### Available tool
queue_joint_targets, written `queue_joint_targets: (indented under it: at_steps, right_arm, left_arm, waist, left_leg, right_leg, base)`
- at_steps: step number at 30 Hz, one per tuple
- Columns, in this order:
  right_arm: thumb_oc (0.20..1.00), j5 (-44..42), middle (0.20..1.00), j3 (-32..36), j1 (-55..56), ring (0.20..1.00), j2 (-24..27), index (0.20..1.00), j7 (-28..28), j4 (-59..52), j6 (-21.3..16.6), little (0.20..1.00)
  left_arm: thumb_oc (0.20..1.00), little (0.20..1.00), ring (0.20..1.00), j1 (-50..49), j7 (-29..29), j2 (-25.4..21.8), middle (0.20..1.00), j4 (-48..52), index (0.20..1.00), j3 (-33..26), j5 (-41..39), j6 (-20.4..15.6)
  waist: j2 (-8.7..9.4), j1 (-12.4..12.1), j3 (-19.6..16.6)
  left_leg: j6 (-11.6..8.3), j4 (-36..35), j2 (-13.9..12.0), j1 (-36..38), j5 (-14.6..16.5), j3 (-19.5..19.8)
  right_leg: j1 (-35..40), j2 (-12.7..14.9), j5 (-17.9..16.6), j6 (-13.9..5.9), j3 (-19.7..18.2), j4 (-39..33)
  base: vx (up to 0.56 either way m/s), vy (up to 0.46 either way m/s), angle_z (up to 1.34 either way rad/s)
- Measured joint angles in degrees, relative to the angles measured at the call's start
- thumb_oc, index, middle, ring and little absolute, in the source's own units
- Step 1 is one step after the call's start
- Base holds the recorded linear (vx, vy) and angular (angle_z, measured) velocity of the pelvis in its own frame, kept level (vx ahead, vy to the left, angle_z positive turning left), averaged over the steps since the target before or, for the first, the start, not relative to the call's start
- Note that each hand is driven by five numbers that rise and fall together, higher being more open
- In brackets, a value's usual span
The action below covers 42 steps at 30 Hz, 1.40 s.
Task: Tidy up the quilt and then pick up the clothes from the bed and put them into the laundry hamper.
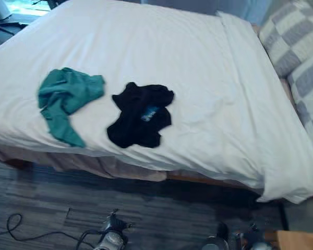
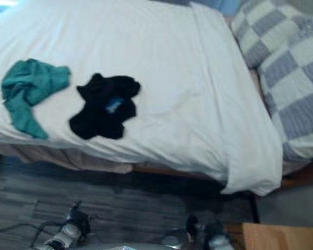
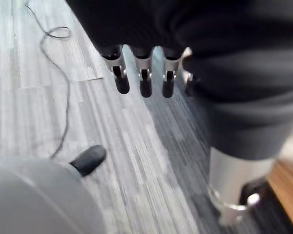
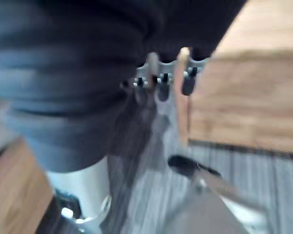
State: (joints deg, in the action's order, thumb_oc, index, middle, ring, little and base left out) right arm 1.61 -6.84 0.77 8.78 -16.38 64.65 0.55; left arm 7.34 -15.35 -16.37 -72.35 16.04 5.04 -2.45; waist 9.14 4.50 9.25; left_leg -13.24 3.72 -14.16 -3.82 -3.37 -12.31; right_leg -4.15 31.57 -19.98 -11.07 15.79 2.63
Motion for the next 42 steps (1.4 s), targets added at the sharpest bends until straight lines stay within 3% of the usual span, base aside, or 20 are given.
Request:
queue_joint_targets:
  at_steps: [3,4,5,6,8,9,12,13,15,18,19,23,26,27,28,29,31,34,39,42]
  right_arm:
    - [1.000,-0.4,1.000,-2.7,0.2,1.000,-2.0,1.000,0.8,-0.5,-1.0,1.000]
    - [1.000,-0.4,1.000,-3.3,1.4,1.000,-1.2,1.000,1.1,-1.7,-0.8,1.000]
    - [1.000,-0.1,1.000,-5.3,0.4,1.000,1.9,1.000,1.7,-1.4,-1.8,1.000]
    - [1.000,0.2,1.000,-6.0,0.6,1.000,3.8,1.000,1.7,-2.9,-1.7,1.000]
    - [1.000,0.3,1.000,-7.6,0.1,1.000,5.1,1.000,1.7,-3.2,-1.8,1.000]
    - [1.000,0.5,1.000,-8.4,-0.5,1.000,5.9,1.000,1.8,-2.5,-1.7,1.000]
    - [1.000,0.8,1.000,-12.0,-3.0,1.000,5.1,1.000,2.4,-1.8,-2.2,1.000]
    - [1.000,1.4,1.000,-15.8,-6.4,1.000,5.1,1.000,2.7,-0.6,-2.2,1.000]
    - [1.000,3.8,1.000,-17.7,-7.7,1.000,5.9,1.000,2.6,-1.4,-2.4,1.000]
    - [1.000,5.5,1.000,-18.2,-8.5,1.000,6.2,1.000,2.8,-1.2,-2.5,1.000]
    - [1.000,6.8,1.000,-18.3,-8.5,1.000,6.2,1.000,2.9,-3.5,-2.5,1.000]
    - [1.000,7.5,1.000,-15.8,-4.3,1.000,9.5,1.000,4.2,-9.9,-2.9,1.000]
    - [1.000,9.7,1.000,-17.0,-4.8,1.000,10.9,1.000,4.7,-10.4,-2.5,1.000]
    - [1.000,9.7,1.000,-18.8,-5.7,1.000,8.0,1.000,5.1,-11.1,-2.9,1.000]
    - [1.000,9.8,1.000,-20.3,-6.1,1.000,5.8,1.000,5.4,-11.8,-2.9,1.000]
    - [1.000,10.1,1.000,-23.4,-8.3,1.000,1.9,1.000,6.3,-11.9,-3.1,1.000]
    - [1.000,12.0,1.000,-25.4,-10.7,1.000,-2.9,1.000,6.8,-12.9,-4.0,1.000]
    - [1.000,12.0,1.000,-25.0,-12.2,1.000,-5.2,1.000,7.8,-13.4,-5.4,1.000]
    - [1.000,10.9,1.000,-22.1,-8.2,1.000,1.8,1.000,6.7,-8.4,-3.4,1.000]
    - [1.000,9.4,1.000,-17.7,-9.5,1.000,5.1,1.000,6.2,-3.5,-1.9,1.000]
  left_arm:
    - [1.000,1.000,1.000,-2.8,-0.1,-2.3,1.000,-0.2,1.000,-1.1,-0.2,0.0]
    - [1.000,1.000,1.000,-3.3,-0.1,-2.3,1.000,0.8,1.000,-0.8,0.0,0.4]
    - [1.000,1.000,1.000,-4.2,0.0,-2.0,1.000,0.7,1.000,-0.6,0.9,-0.1]
    - [1.000,1.000,1.000,-4.0,0.5,-0.9,1.000,0.8,1.000,-0.8,1.1,0.4]
    - [1.000,1.000,1.000,-4.2,0.7,-0.3,1.000,1.4,1.000,-0.6,2.3,0.5]
    - [1.000,1.000,1.000,-3.2,1.8,1.6,1.000,2.0,1.000,0.1,2.8,0.1]
    - [1.000,1.000,1.000,-2.3,1.6,3.2,1.000,2.7,1.000,0.4,3.2,-0.8]
    - [1.000,1.000,1.000,-1.1,1.3,3.2,1.000,5.1,1.000,0.6,3.0,-1.3]
    - [1.000,1.000,1.000,-0.4,1.4,2.5,1.000,7.7,1.000,1.1,3.4,-1.6]
    - [1.000,1.000,1.000,-0.6,0.8,2.6,1.000,8.9,1.000,2.9,5.0,-2.6]
    - [1.000,1.000,1.000,-1.5,0.5,3.2,1.000,8.7,1.000,3.3,5.9,-2.7]
    - [1.000,1.000,1.000,-1.4,1.5,5.7,1.000,9.3,1.000,5.8,6.3,-2.5]
    - [1.000,1.000,1.000,-0.9,1.8,6.5,1.000,10.9,1.000,6.3,6.7,-3.3]
    - [1.000,1.000,1.000,-0.3,1.8,4.7,1.000,11.3,1.000,6.2,7.0,-3.2]
    - [1.000,1.000,1.000,-0.1,1.7,2.5,1.000,12.2,1.000,5.9,7.0,-3.2]
    - [1.000,1.000,1.000,-0.7,1.7,0.6,1.000,12.5,1.000,5.9,7.1,-3.2]
    - [1.000,1.000,1.000,1.2,1.1,-0.7,1.000,13.2,1.000,6.5,6.9,0.2]
    - [1.000,1.000,1.000,1.8,1.5,-1.5,1.000,18.7,1.000,6.2,7.5,-1.2]
    - [1.000,1.000,1.000,0.2,2.2,2.7,1.000,11.5,1.000,5.2,7.4,-1.2]
    - [1.000,1.000,1.000,-0.9,2.6,4.8,1.000,5.3,1.000,4.5,7.2,-0.8]
  waist:
    - [-1.39,-0.7,-0.2]
    - [-2.88,-0.4,-0.2]
    - [-6.81,-0.3,-0.4]
    - [-7.81,0.1,0.0]
    - [-8.54,0.3,0.3]
    - [-10.19,1.0,1.7]
    - [-9.55,-0.1,2.7]
    - [-7.33,-1.0,5.1]
    - [-7.75,-1.0,6.4]
    - [-9.13,0.0,6.0]
    - [-9.49,0.0,5.9]
    - [-10.16,0.1,5.1]
    - [-10.30,-0.1,4.7]
    - [-7.06,0.0,4.3]
    - [-5.37,-0.9,3.8]
    - [-4.33,-3.7,3.3]
    - [-4.53,-3.1,2.5]
    - [-6.99,-2.9,2.1]
    - [-11.25,0.1,2.1]
    - [-12.65,0.3,3.1]
  left_leg:
    - [3.12,-3.5,0.8,4.0,0.4,-4.0]
    - [4.23,-4.4,1.2,4.6,0.3,-4.2]
    - [6.73,-8.1,-1.5,5.7,-2.0,-4.5]
    - [6.77,-8.3,-1.2,5.3,-2.0,-4.5]
    - [6.38,-8.3,-0.8,4.8,-2.2,-4.4]
    - [5.30,-6.5,0.0,4.7,-3.6,-3.9]
    - [2.81,5.3,1.1,-0.2,-4.7,-3.2]
    - [-1.81,16.8,2.0,-6.2,-8.4,-0.8]
    - [-1.45,21.3,2.8,-10.4,-8.5,3.2]
    - [0.97,14.2,0.2,-8.1,-4.8,0.3]
    - [4.05,2.0,-2.7,-3.8,-3.8,-2.0]
    - [3.34,-5.6,-6.8,0.0,-3.9,2.2]
    - [4.23,-6.0,-2.2,2.0,-4.1,1.4]
    - [4.14,-6.8,0.8,2.4,-4.6,0.1]
    - [4.83,-6.9,2.5,2.6,-4.2,-1.5]
    - [5.71,-8.2,3.4,5.1,-3.7,-6.0]
    - [8.45,-7.8,5.2,5.8,-1.9,-8.2]
    - [10.00,-8.4,6.0,6.4,-1.2,-7.3]
    - [9.72,-6.0,5.9,4.6,-2.3,-3.9]
    - [7.64,3.7,5.8,-0.3,-3.5,-3.0]
  right_leg:
    - [-2.7,-0.8,3.5,2.38,11.1,8.6]
    - [-3.8,-4.0,9.7,1.37,11.1,12.9]
    - [-7.2,-14.2,21.7,2.31,8.6,22.5]
    - [-7.1,-19.7,26.6,4.57,9.6,22.1]
    - [-5.9,-25.0,29.3,9.70,8.4,16.4]
    - [-1.6,-27.9,25.4,11.65,6.0,9.9]
    - [-2.3,-25.6,25.9,12.21,3.6,10.5]
    - [-2.1,-23.2,24.4,12.27,1.9,9.6]
    - [0.1,-22.1,21.5,11.96,2.5,6.0]
    - [3.1,-23.3,21.0,10.78,3.5,1.8]
    - [3.0,-24.8,20.6,10.85,2.6,0.8]
    - [2.8,-25.5,18.2,8.23,1.5,0.1]
    - [2.2,-22.1,16.9,4.93,1.8,0.6]
    - [0.6,-18.3,16.9,4.88,0.7,1.7]
    - [-0.3,-16.4,14.5,5.01,2.5,1.9]
    - [-1.6,-14.3,12.4,6.49,10.6,2.9]
    - [-0.7,-13.0,12.1,7.23,18.2,2.5]
    - [-1.8,-17.4,17.1,3.38,10.7,4.3]
    - [1.2,-24.4,19.3,5.88,0.2,1.1]
    - [2.6,-24.1,19.2,6.42,-1.3,-2.0]
  base:
    - [0.03,0.512,-0.51]
    - [0.02,0.366,-0.26]
    - [0.05,0.308,-0.09]
    - [0.15,0.385,-0.16]
    - [0.10,0.217,0.14]
    - [0.03,0.189,0.18]
    - [-0.04,0.164,-0.14]
    - [0.03,0.192,-0.44]
    - [0.11,0.307,-0.13]
    - [0.16,0.548,-0.05]
    - [0.15,0.630,-0.29]
    - [0.17,0.569,-0.10]
    - [0.04,0.347,0.02]
    - [0.02,0.278,-0.19]
    - [0.03,0.471,-0.85]
    - [0.05,0.303,-1.08]
    - [0.09,0.330,-0.70]
    - [0.03,0.179,-0.10]
    - [0.11,0.112,0.35]
    - [0.02,0.020,0.16]
